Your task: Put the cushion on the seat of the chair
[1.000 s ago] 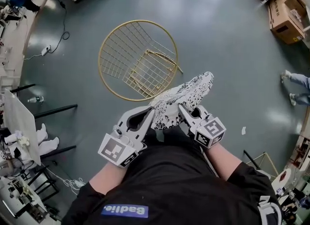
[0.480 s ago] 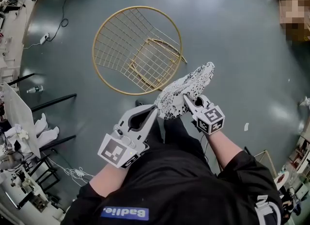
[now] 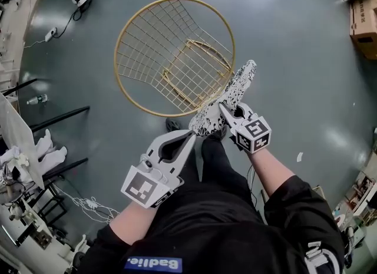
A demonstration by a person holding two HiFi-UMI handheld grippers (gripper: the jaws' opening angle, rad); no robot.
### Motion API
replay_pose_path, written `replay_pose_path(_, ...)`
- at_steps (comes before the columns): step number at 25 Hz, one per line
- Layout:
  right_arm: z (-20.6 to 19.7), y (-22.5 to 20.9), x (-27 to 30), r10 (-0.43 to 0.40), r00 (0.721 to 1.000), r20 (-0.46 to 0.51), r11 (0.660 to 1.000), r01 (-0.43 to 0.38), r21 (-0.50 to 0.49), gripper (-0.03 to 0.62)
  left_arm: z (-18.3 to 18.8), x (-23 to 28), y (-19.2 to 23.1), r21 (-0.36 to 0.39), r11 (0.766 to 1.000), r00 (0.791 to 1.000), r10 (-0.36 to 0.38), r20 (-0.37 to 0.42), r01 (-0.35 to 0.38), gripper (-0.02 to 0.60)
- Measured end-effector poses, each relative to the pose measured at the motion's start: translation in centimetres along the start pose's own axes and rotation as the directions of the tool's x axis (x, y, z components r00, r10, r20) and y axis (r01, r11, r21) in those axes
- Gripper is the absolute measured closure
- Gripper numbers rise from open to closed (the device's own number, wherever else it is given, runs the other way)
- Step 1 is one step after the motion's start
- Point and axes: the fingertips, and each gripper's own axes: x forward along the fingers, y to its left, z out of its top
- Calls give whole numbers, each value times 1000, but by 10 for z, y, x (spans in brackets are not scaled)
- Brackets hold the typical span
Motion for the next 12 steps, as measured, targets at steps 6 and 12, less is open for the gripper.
replay_pose_path(6,8,9,35,23,1000,-3,1000,-23,1,553,-36,-13,36,6,999,998,54,-27,-54,565)
replay_pose_path(12,31,15,103,50,998,-31,999,-50,-8,553,-44,-27,82,-50,993,995,103,-8,-103,565)
